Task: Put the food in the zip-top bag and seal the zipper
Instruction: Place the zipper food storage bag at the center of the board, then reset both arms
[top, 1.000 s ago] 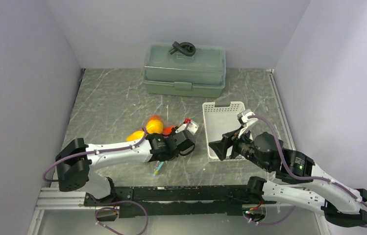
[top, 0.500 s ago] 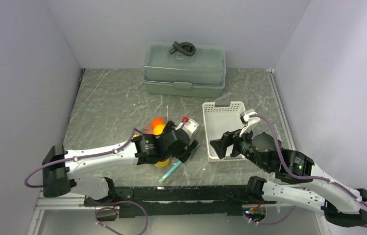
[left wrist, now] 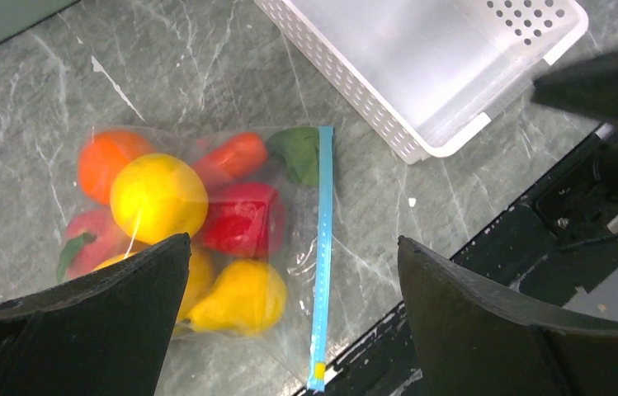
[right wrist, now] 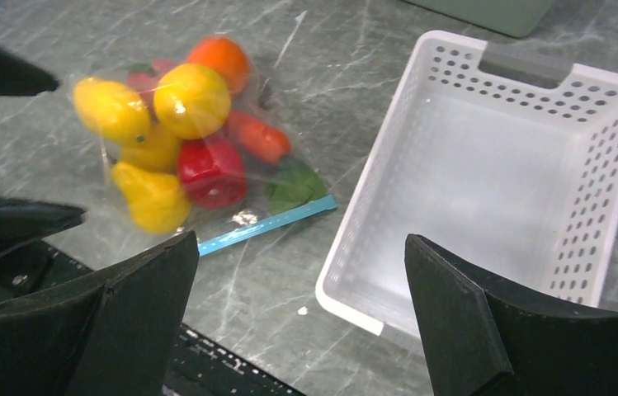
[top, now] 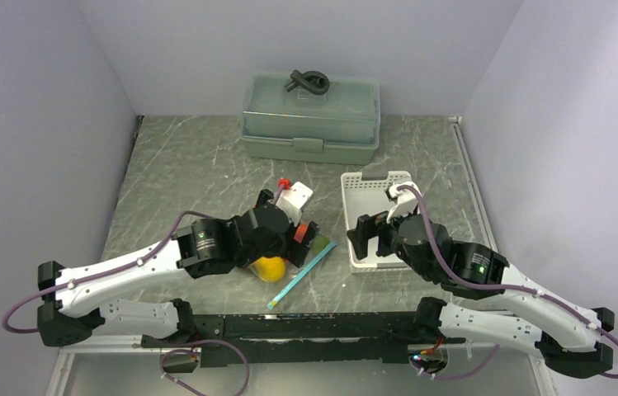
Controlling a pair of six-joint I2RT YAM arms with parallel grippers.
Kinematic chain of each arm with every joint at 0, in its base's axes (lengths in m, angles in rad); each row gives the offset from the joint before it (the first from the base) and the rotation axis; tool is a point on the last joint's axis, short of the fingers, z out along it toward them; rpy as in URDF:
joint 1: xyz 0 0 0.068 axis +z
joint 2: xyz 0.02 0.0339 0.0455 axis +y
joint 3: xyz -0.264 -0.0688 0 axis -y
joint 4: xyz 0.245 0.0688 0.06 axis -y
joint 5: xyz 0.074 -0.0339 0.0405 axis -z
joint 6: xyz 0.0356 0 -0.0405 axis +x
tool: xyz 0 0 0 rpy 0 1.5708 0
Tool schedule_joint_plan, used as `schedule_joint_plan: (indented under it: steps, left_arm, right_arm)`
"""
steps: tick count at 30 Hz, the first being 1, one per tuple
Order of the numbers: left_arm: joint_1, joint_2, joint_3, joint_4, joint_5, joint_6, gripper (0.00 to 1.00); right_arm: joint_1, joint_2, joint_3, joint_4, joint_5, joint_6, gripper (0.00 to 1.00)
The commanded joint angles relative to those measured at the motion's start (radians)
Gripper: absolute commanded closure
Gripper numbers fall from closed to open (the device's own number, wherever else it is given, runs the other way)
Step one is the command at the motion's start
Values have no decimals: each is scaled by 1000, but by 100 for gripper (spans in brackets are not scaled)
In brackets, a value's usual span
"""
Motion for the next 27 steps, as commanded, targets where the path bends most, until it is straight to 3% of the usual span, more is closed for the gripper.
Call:
schedule_joint_plan:
  steps: [1, 7, 14, 20, 27]
  left_arm:
    - [47, -68, 34, -62, 55, -32, 0]
    - [283, -141, 16, -102, 193, -21, 0]
    - [490, -230, -7, -120, 262, 18, 0]
    - [581, -286, -33, -132, 236, 21, 0]
    - [587, -461, -145, -40, 185, 62, 0]
  right_arm:
    - [-72, 47, 61, 46, 4, -53, 0]
    - [-254, 136, 68, 95, -155, -104, 0]
    - [-595, 117, 39, 137, -411, -121, 0]
    - [-682, 60, 7, 154, -471, -86, 0]
    - [-689, -95, -77, 230, -481, -143, 0]
